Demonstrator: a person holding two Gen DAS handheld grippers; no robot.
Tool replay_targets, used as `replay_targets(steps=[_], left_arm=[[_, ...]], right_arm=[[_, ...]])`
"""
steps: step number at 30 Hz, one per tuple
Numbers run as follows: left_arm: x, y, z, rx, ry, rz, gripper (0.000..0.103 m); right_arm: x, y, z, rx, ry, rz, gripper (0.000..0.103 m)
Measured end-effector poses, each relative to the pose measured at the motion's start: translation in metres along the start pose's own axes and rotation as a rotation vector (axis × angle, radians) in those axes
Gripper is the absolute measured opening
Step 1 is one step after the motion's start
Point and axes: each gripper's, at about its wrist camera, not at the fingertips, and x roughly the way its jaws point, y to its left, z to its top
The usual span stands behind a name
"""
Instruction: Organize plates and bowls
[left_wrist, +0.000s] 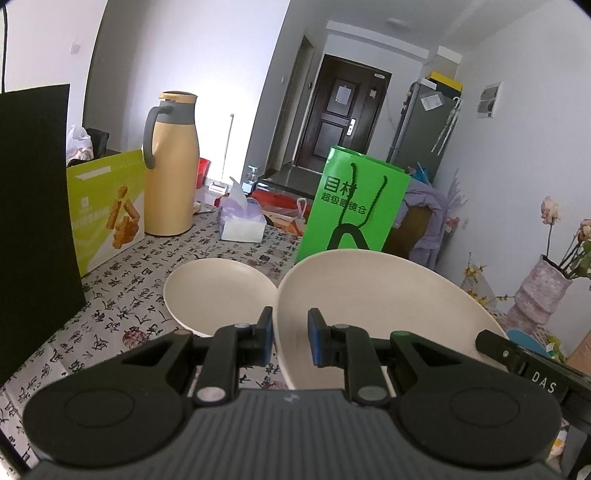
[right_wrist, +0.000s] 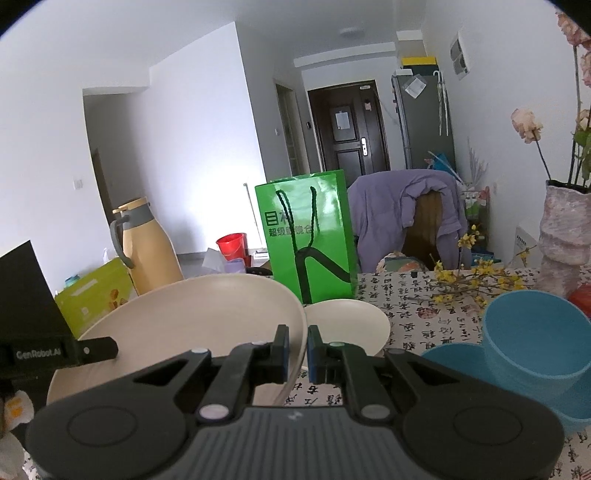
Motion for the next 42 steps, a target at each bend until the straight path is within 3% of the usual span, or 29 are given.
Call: replay_targets(steps=[22, 42], left_arm=[[-0.039, -0.026, -0.042, 0.042, -0.011, -0.062, 0.019], [-0.055, -0.043, -0.074, 0.072, -0.003, -0.085, 0.019]], right_arm=[[-0.060, -0.025, -0.025, 0.028, -0.036, -0.036, 0.010], [-0.089, -0.043, -0.049, 0.042, -0.045, -0.073, 0.010]])
